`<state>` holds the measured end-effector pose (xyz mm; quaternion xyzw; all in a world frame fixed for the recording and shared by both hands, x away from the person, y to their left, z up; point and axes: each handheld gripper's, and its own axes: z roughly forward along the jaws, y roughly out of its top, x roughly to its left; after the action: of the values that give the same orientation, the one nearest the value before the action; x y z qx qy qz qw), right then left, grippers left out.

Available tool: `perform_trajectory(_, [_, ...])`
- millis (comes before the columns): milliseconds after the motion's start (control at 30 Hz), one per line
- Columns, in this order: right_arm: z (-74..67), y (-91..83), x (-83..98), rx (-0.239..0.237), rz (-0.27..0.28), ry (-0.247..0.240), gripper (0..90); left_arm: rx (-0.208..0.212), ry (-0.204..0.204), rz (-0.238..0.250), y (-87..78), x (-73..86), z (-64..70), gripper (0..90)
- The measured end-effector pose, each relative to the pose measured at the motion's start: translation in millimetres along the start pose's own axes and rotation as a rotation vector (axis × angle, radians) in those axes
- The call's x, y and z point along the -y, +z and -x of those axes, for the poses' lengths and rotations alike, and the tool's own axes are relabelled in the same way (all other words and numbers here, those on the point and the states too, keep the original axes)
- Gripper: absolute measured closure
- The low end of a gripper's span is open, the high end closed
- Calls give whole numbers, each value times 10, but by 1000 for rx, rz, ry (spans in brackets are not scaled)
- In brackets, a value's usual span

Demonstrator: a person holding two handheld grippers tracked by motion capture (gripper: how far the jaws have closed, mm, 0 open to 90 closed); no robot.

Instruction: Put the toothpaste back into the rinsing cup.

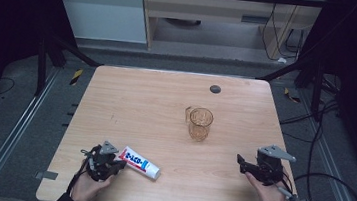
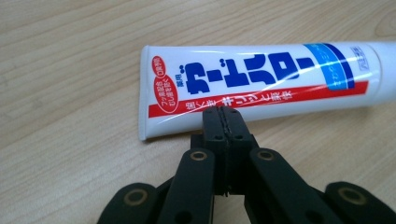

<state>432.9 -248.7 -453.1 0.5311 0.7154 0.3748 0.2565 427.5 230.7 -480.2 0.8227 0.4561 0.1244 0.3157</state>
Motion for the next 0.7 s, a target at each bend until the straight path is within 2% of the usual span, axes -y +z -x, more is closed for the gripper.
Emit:
perform_trajectory(133, [4, 2, 1, -13, 0, 15, 242, -5, -12, 11, 38, -56, -23, 896])
perform_trajectory(467, [5, 24, 7, -10, -3, 12, 240, -11, -23, 17, 197, -255, -36, 896])
perform_trajectory(700, [9, 38, 13, -9, -6, 9, 239, -14, -10, 12, 292, -372, -17, 896])
